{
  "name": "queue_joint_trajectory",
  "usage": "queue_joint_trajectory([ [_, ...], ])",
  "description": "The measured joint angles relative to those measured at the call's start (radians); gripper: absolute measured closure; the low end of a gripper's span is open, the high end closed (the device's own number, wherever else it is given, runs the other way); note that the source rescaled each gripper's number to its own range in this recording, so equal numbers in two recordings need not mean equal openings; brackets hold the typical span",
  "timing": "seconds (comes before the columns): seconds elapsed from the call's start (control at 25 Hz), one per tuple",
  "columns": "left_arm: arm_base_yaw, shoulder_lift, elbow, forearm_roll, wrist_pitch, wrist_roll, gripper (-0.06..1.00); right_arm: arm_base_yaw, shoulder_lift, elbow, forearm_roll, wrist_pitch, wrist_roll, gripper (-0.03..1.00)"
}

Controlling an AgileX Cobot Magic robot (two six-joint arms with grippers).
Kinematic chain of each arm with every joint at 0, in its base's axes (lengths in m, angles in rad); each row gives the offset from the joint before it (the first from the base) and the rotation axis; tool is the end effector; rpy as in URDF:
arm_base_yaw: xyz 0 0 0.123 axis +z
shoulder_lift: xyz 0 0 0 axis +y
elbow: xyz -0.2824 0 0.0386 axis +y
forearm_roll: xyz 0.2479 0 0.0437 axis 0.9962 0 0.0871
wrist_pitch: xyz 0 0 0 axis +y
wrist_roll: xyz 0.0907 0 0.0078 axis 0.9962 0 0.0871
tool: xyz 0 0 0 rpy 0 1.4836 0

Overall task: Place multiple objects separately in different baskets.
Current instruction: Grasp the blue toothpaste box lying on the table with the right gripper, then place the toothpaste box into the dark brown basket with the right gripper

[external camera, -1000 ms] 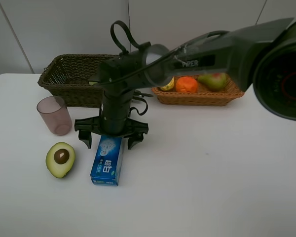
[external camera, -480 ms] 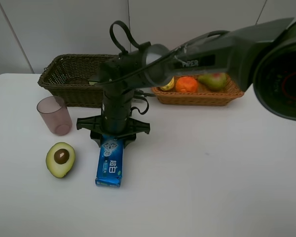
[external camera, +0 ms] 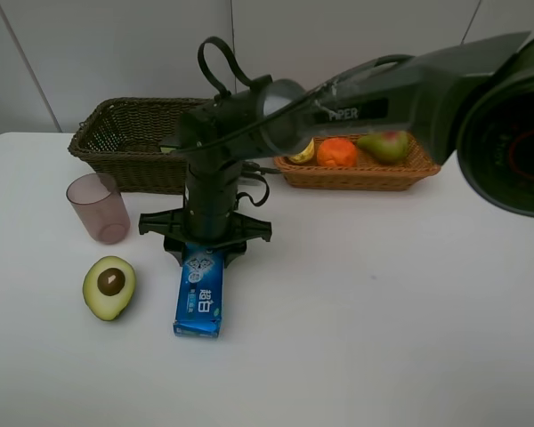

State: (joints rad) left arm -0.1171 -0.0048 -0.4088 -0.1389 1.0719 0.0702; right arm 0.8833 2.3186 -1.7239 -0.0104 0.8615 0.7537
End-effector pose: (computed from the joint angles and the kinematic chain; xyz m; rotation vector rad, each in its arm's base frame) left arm 0.0017 -0.0114 0.2513 0.2002 2.1301 -0.1969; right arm 0.2977 0.3615 0.1119 -0.2025 2.9832 0.2123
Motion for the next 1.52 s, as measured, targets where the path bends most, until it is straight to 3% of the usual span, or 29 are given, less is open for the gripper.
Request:
queue_joint_trajectory([
  [0.28,0.000,0.000,0.000,0.000,0.000,0.000,-0.04,0.000,-0.005,-0.005,0.000,0.043,-0.004,0.61],
  [0.76,0.000,0.000,0.000,0.000,0.000,0.000,-0.04,0.000,-0.031,-0.178,0.000,0.345,-0.137,0.61],
  [1.0,0.000,0.000,0.000,0.000,0.000,0.000,-0.04,0.000,-0.047,-0.247,0.010,0.350,-0.253,0.61],
  [1.52,0.000,0.000,0.000,0.000,0.000,0.000,-0.04,0.000,-0.121,-0.273,0.023,0.362,-0.366,0.61],
])
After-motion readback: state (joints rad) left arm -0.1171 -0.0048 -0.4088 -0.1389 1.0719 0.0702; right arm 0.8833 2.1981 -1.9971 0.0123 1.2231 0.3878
